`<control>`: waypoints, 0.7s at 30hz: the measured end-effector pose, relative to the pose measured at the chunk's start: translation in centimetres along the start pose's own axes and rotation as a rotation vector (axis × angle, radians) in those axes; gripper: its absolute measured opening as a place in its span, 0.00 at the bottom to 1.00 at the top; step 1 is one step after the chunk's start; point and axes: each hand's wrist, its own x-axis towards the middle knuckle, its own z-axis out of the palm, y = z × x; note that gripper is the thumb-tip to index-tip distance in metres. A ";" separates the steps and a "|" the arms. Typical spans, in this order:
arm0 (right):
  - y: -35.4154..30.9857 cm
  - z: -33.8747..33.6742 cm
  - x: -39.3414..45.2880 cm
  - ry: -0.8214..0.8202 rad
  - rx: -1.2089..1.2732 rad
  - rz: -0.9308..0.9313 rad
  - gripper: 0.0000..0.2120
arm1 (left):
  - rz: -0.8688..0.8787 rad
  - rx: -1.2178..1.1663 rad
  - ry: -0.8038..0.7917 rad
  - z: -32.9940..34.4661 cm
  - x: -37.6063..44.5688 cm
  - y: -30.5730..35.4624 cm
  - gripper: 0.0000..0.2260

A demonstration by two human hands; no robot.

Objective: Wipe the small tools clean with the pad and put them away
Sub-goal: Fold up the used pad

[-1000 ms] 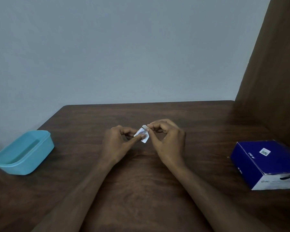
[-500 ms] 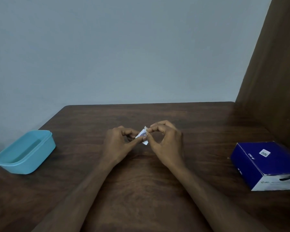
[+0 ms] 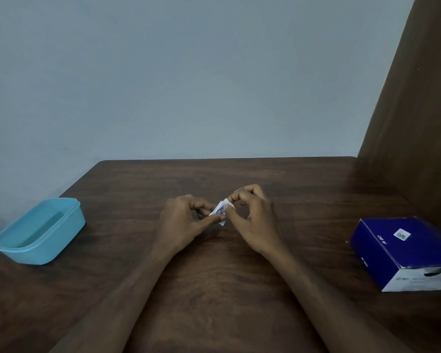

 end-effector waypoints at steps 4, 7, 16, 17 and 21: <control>0.1 0.0 0.1 -0.031 0.009 0.038 0.04 | -0.012 0.003 0.018 -0.1 0.0 0.2 0.10; -0.1 -0.2 0.4 -0.098 0.168 0.153 0.05 | -0.013 -0.034 -0.003 -0.2 -0.1 0.7 0.07; 0.2 -0.9 0.7 -0.192 0.451 0.243 0.05 | -0.053 -0.136 0.015 -0.2 0.1 1.0 0.05; 0.2 -1.1 0.7 -0.207 0.455 0.237 0.04 | -0.055 -0.128 0.020 -0.3 0.1 1.1 0.05; 0.3 -1.2 0.4 -0.292 0.253 0.156 0.06 | -0.022 -0.071 0.037 -0.3 0.1 1.0 0.03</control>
